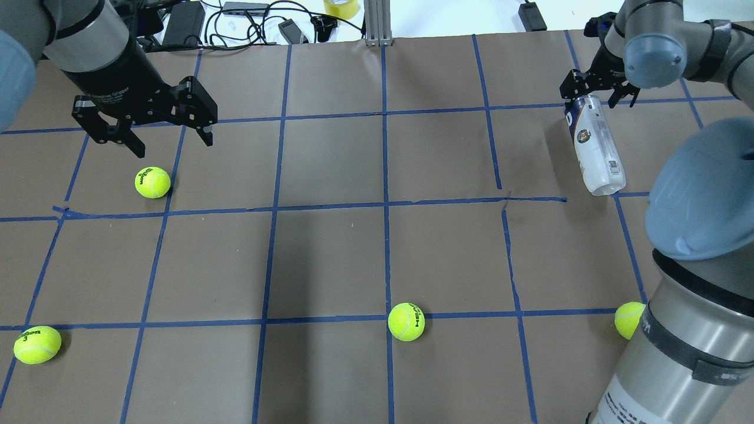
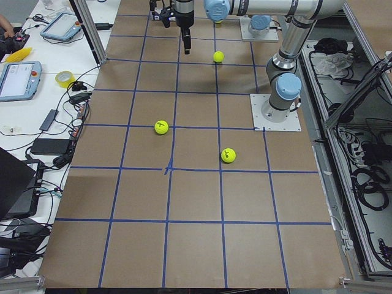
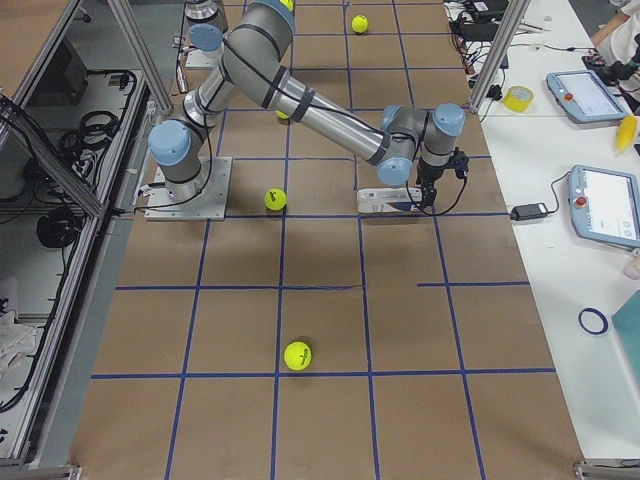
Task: Lift up tennis ball bucket
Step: 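Close the right gripper around the can's open end, then carry the can with the right gripper toward the table center and lower it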
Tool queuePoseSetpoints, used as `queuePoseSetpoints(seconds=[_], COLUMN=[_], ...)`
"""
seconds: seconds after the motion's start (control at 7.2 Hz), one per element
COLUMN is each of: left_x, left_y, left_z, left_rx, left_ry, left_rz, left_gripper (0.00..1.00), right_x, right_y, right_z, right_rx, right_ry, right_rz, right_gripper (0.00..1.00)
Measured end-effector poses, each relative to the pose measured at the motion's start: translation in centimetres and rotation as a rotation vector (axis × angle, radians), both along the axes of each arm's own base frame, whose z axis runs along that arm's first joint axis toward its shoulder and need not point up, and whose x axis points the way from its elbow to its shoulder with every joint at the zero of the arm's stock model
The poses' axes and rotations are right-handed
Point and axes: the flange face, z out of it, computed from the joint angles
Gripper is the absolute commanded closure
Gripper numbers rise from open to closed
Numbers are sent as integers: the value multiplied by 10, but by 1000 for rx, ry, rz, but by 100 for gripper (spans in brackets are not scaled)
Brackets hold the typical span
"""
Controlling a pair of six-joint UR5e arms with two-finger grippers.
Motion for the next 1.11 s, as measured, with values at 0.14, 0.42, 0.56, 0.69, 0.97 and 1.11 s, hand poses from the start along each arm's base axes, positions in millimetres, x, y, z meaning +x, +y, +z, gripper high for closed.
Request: queuePoseSetpoints(seconds=[0.14,0.42,0.56,0.69,0.97,1.11], left_x=[0,0,0,0,0,0], left_y=[0,0,0,0,0,0], left_z=[0,0,0,0,0,0], left_rx=[0,1,1,1,1,1], left_ry=[0,0,0,0,-1,-1], left_rz=[0,0,0,0,0,0], left_gripper=[0,0,0,0,0,0], right_x=[-1,-1,-1,-1,17,42], right_y=[-1,-4,-4,-4,0,6], right_z=[-11,-20,-20,-14,39,66], right_rx=[3,-12,-16,-25,-105,-154], right_ry=[0,-4,-6,-5,-46,-101], right_rz=[23,44,49,50,108,206], right_gripper=[9,46,48,51,53,54])
